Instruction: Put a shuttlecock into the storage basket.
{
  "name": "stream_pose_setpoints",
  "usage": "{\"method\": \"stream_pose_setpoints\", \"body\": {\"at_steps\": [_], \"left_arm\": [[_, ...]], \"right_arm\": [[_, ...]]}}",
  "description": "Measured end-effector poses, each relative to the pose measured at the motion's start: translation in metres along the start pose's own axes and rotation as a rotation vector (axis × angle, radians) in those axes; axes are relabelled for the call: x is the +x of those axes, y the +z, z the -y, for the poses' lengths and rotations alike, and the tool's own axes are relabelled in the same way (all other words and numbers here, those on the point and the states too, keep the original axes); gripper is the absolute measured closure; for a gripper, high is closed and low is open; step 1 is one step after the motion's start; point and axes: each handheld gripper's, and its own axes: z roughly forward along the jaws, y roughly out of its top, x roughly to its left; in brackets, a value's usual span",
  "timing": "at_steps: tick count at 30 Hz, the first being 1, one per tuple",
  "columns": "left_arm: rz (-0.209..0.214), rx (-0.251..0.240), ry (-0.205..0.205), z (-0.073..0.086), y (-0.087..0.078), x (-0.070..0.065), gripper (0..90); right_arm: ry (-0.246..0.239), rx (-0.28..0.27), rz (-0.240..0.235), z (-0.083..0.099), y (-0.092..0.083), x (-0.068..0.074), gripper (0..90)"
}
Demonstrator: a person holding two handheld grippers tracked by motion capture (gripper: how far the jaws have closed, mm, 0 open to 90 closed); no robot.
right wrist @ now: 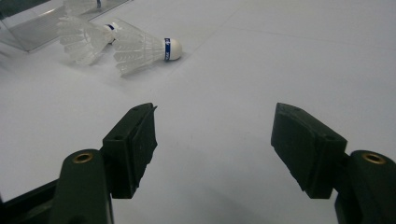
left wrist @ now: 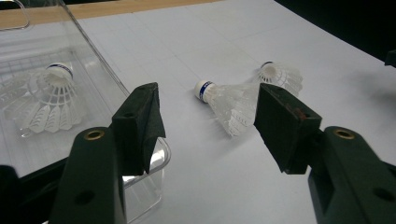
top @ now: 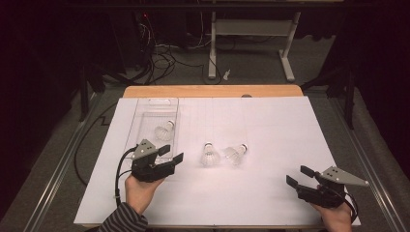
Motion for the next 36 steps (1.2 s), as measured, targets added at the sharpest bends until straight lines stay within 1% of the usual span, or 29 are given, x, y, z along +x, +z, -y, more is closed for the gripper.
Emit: {"method": "stream_pose_setpoints", "body": {"at_steps": [14, 24, 26, 27, 36], "left_arm": [[0.011, 0.001, 0.005, -0.004, 0.006, -0.004, 41.4], [0.028, -0.001, 0.011, -0.007, 0.012, -0.008, 41.2], [0.023, -0.001, 0.017, -0.007, 0.013, -0.009, 41.2], [0.030, 0.003, 0.014, -0.008, 0.014, -0.009, 41.2], [0.036, 0.006, 0.014, -0.009, 0.018, -0.010, 41.3]], "right_arm": [[0.000, 0.000, 0.000, 0.000, 0.000, 0.000, 31.5], [0.000, 0.001, -0.001, 0.000, 0.000, 0.000, 31.4], [0.000, 0.000, -0.001, 0.000, 0.000, 0.000, 31.4], [0.000, 0.000, 0.000, 0.000, 0.000, 0.000, 31.4], [0.001, 0.000, 0.000, 0.000, 0.000, 0.000, 31.4]]}}
